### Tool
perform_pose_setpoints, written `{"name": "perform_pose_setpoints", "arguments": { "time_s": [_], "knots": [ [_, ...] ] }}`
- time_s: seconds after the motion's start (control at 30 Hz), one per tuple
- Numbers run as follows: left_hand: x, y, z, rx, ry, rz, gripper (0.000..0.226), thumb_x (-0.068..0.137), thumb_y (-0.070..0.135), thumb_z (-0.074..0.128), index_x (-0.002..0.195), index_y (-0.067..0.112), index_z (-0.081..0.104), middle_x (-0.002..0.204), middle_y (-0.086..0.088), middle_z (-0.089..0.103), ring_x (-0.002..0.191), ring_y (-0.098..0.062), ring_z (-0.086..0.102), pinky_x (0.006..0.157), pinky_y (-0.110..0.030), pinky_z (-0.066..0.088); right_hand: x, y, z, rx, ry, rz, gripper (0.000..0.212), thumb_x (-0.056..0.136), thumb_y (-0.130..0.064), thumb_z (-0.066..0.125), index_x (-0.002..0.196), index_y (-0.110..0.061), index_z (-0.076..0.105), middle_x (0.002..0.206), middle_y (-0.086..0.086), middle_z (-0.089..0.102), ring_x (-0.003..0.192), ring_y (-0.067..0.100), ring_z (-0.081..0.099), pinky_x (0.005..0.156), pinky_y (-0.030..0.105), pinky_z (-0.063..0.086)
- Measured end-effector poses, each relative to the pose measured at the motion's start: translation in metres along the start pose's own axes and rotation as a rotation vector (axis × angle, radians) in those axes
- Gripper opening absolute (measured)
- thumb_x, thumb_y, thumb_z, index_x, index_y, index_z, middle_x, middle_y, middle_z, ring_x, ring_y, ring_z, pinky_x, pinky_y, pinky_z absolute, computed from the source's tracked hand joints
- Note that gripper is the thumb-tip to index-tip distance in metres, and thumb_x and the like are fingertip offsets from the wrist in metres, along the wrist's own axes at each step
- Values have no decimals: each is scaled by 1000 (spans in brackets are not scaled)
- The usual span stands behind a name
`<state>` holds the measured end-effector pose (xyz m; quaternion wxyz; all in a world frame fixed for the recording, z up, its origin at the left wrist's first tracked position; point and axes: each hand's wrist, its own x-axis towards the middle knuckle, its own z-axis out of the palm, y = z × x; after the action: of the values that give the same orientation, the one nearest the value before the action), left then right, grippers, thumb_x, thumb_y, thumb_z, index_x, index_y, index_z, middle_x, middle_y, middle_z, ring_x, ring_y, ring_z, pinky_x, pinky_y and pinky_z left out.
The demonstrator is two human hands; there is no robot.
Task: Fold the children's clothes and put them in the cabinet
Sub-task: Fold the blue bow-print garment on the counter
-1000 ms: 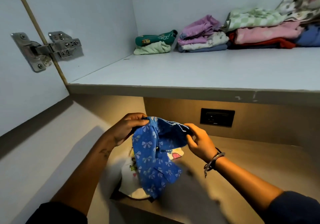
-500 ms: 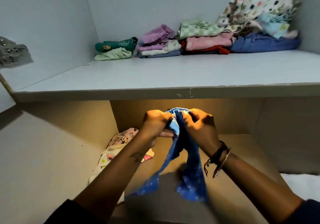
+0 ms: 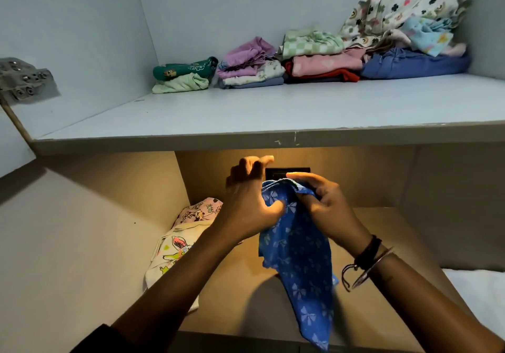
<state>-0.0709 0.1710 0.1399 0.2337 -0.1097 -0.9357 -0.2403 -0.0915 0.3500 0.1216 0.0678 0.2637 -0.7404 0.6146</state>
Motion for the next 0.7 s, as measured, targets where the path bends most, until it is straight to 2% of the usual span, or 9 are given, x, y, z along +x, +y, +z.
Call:
{"name": "perform_pose_setpoints", "arguments": {
  "time_s": [0.03, 0.07, 0.13, 0.2, 0.27, 0.33, 0.47, 0.57, 0.7],
  "knots": [
    [-1, -2, -2, -1, -62, 8, 73, 68, 55, 66, 132, 34, 36, 131, 3, 40, 118, -16, 40, 94, -32, 40, 2, -4, -2, 22, -75, 2, 35, 95, -1, 51, 120, -24, 60, 115, -7, 68, 107, 5, 64, 92, 30, 54],
    [1, 0, -8, -115, -126, -26, 68, 69, 55, 71, 127, 35, 41, 128, 5, 46, 118, -15, 45, 92, -31, 43, 5, -6, -2, 36, -132, 6, 34, 94, -4, 53, 121, -26, 59, 114, -6, 69, 106, 7, 64, 90, 29, 56],
    [6, 1, -15, -370, -253, -79, 30, 76, 43, 76, 98, 38, 57, 102, 13, 63, 97, -12, 63, 77, -28, 55, 7, -8, 1, 60, -157, 31, 37, 92, -12, 61, 121, -33, 56, 112, -8, 70, 106, 10, 65, 87, 27, 56],
    [10, -2, -21, -395, -296, -59, 17, 79, 35, 75, 83, 37, 59, 84, 16, 67, 80, -5, 67, 66, -26, 57, 6, -5, 2, 176, -123, 35, 45, 83, -17, 72, 121, -34, 55, 116, -7, 68, 110, 14, 64, 89, 30, 55],
    [8, -6, -27, -502, -291, -95, 15, 80, 27, 75, 81, 32, 61, 77, 15, 69, 72, -2, 68, 59, -19, 57, 2, 7, 0, 374, -184, 100, 60, 72, -22, 79, 124, -27, 51, 123, 1, 64, 113, 22, 63, 89, 35, 55],
    [5, -9, -32, -672, -273, -191, 15, 80, 18, 76, 82, 25, 63, 73, 10, 73, 68, -5, 71, 57, -21, 59, -8, 26, 0, 410, -369, 254, 65, 69, -27, 79, 127, -25, 49, 124, 5, 62, 109, 28, 65, 83, 35, 56],
    [1, -8, -52, -859, -340, -144, 15, 75, 14, 80, 83, 9, 69, 76, 1, 76, 72, -15, 71, 64, -29, 58, -36, 76, 17, 240, -529, 460, 43, 77, -21, 78, 116, -14, 62, 114, 6, 72, 102, 28, 69, 87, 42, 57],
    [-6, -4, -65, -906, -404, -77, 5, 71, 18, 77, 74, 19, 73, 75, 4, 73, 70, -10, 68, 62, -22, 56, -54, 100, 23, 301, -539, 568, 40, 79, -14, 75, 115, -2, 62, 115, 10, 71, 103, 29, 68, 95, 47, 53],
    [-11, 2, -81, -880, -418, -33, 11, 81, 22, 72, 75, 30, 77, 75, 9, 74, 71, -4, 69, 63, -17, 56, -70, 108, 37, 235, -651, 571, 48, 76, -11, 78, 119, -1, 60, 123, 14, 67, 112, 31, 64, 99, 47, 50]
  ]
}}
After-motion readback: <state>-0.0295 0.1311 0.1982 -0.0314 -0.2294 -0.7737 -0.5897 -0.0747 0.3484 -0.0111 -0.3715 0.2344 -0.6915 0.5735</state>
